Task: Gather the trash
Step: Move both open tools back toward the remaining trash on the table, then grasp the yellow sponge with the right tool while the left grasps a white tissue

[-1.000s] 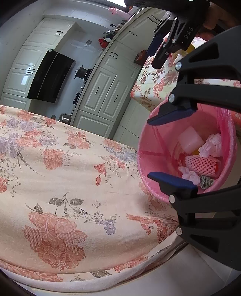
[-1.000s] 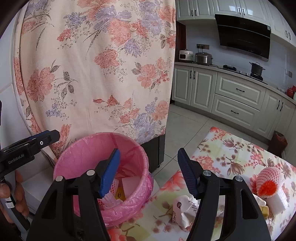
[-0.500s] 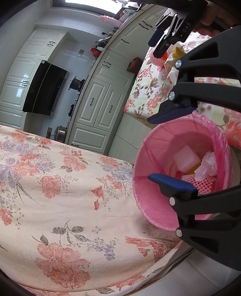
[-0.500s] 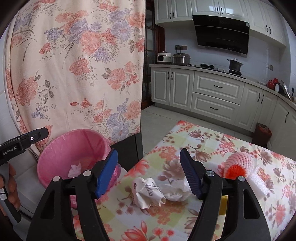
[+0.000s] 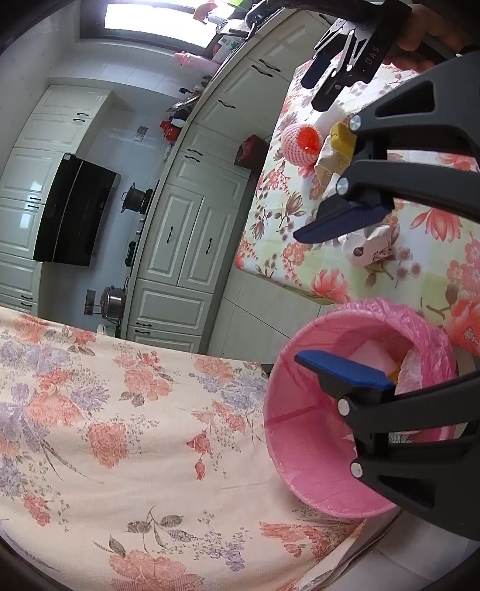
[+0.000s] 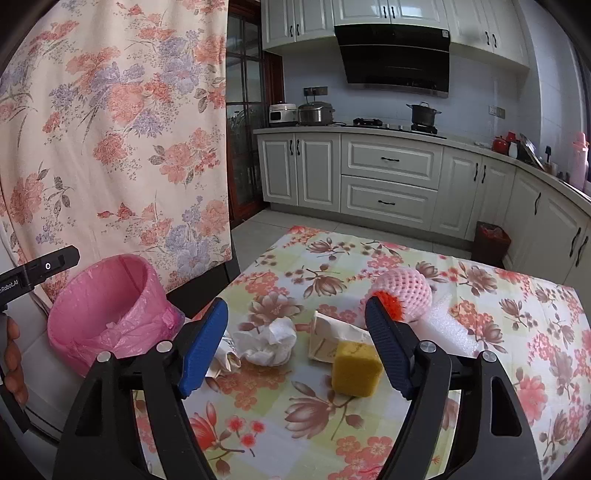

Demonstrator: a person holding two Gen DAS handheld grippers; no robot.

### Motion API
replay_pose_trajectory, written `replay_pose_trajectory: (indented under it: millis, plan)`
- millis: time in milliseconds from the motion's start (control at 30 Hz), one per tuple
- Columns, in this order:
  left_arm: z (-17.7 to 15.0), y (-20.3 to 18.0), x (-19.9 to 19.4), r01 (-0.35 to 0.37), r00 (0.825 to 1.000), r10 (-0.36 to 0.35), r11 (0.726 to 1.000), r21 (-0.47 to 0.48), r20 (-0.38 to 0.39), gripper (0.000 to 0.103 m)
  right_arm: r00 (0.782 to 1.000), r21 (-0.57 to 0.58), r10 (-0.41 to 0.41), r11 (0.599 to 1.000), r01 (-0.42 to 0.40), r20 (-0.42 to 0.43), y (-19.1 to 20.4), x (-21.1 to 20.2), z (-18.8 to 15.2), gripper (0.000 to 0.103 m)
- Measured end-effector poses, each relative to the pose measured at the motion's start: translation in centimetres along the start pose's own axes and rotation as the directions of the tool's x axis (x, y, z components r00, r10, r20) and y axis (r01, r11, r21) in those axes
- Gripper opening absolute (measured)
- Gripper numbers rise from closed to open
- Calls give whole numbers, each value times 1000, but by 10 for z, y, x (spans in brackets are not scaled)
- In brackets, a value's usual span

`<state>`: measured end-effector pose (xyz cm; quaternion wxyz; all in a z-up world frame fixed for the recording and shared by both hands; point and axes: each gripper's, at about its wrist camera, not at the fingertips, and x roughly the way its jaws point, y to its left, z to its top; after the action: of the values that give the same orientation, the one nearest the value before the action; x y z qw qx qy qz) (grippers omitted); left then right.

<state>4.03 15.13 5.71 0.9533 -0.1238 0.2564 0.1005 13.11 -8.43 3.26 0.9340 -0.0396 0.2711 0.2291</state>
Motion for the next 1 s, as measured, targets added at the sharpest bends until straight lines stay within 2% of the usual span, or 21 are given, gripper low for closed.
replay_pose_trajectory:
  millis: [367,500,1000]
  plan:
    - [-4,-43,13,51,998,-49,997,50,-26,58,999,57,-41,997,43,-31,-38,-1,-22,74]
    - [-6,-57,20,71,997,-68,995,66,-37,61,998,72,-51,996,54,-45,-47,2,-31,77]
    - [-13,-89,55,119,990,-111,988,98,-89,62,985,97,-85,990,100,-150,-62,51,-52,77]
